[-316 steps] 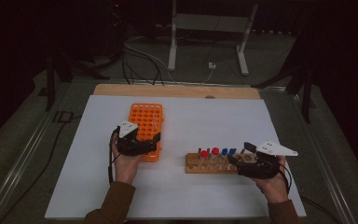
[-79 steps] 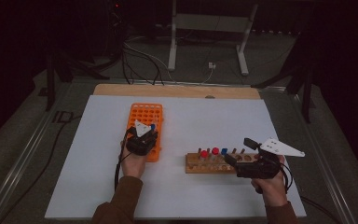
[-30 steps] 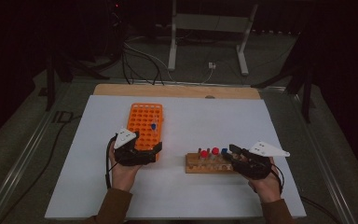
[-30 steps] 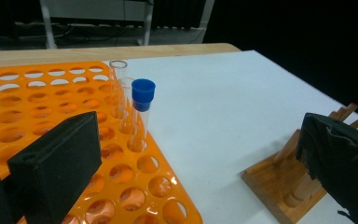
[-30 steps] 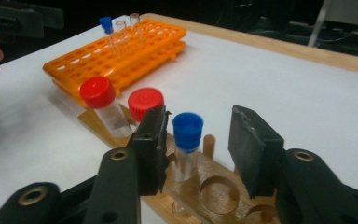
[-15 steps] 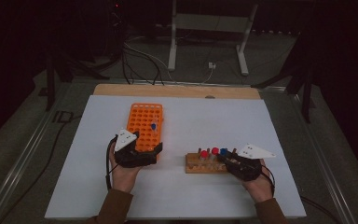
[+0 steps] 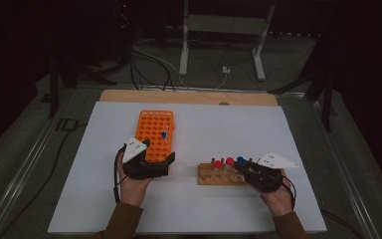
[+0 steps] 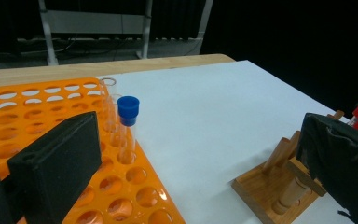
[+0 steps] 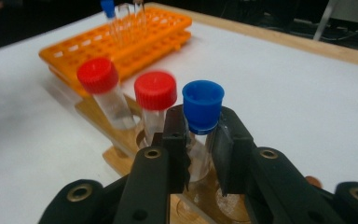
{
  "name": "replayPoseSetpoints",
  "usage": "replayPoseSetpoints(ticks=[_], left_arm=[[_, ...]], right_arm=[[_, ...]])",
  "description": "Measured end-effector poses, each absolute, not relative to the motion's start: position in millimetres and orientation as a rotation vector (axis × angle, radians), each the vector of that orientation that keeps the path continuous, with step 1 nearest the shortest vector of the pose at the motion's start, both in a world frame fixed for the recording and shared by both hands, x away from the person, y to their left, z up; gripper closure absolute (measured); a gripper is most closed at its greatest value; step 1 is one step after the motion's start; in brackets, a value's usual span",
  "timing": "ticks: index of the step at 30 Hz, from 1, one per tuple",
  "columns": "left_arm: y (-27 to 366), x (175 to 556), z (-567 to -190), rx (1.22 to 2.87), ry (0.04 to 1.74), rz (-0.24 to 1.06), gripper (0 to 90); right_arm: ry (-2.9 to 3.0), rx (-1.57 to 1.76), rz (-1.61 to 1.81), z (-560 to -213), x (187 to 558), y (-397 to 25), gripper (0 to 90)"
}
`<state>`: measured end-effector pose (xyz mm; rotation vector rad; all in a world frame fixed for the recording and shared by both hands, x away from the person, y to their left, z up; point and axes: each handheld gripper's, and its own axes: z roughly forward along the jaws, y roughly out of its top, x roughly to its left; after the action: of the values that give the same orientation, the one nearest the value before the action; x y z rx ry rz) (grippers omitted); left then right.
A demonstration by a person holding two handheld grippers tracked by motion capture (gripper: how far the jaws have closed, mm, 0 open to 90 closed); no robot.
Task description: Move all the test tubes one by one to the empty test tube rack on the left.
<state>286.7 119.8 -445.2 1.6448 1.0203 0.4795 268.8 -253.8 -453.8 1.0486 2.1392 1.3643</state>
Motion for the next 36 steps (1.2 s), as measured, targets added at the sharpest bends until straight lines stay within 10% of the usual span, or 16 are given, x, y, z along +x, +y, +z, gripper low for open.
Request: replayPoseSetpoints(ticks=[36], left_arm=[[71, 265, -434, 1.720, 0.823, 0.386, 1.0]], right_arm=[[2.084, 0.960, 1.524, -396, 237, -230, 76.4]])
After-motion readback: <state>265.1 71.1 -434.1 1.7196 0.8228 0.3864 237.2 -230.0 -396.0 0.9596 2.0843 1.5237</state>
